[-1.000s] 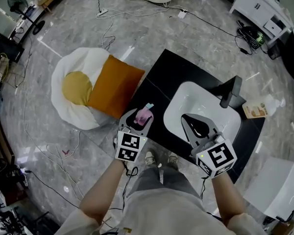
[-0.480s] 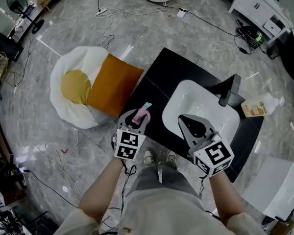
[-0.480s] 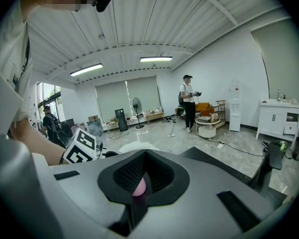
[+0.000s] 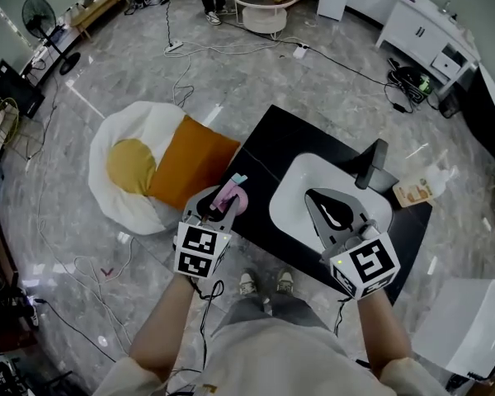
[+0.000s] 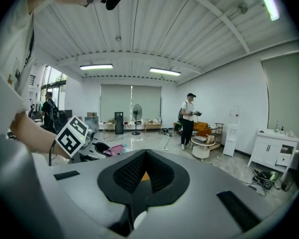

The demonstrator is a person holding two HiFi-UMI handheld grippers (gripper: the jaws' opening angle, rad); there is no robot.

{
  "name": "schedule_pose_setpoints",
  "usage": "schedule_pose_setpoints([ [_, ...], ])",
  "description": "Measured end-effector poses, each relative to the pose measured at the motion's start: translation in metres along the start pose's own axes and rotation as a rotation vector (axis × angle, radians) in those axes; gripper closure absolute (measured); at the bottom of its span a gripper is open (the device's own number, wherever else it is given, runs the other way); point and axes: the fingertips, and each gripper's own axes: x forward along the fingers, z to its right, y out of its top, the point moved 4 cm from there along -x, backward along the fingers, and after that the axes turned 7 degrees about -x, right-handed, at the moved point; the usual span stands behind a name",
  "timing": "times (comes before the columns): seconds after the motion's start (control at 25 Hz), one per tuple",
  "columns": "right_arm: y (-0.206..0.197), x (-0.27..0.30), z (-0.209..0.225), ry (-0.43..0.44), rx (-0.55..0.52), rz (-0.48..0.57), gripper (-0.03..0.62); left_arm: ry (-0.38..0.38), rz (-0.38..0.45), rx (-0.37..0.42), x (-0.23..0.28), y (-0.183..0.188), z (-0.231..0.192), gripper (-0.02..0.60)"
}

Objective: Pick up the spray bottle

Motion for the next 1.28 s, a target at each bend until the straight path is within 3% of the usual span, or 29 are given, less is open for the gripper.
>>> schedule_pose_setpoints([
  [0.32,0.062,-0.036,0.004,-0.053,0.013,0.152,0.566,0.031,0.136,0.145,-0.061,0.077,0.009,0.431],
  [0.52,0.089,-0.061,-0.001,-0.078,-0.008,0.199,0.566,0.025,0.21,0.186,-0.104,0.113,0.016,0.431],
  [0.64,0.099,-0.076,-0.004,-0.085,-0.025,0.227,0.566,0.021,0.262,0.172,-0.127,0.128,0.021,0.431],
  [0.88,0.102,-0.095,-0.006,-0.115,-0.03,0.249,0.566,0.03,0.332,0.212,-0.163,0.143,0.032,0.431],
  [1.04,0.097,-0.106,-0.004,-0.143,-0.029,0.26,0.566,0.023,0.388,0.198,-0.179,0.151,0.046,0.431],
  [1.28,0.09,-0.113,-0.012,-0.116,-0.039,0.241,0.566,0.049,0.353,0.2,-0.187,0.127,0.047,0.431],
])
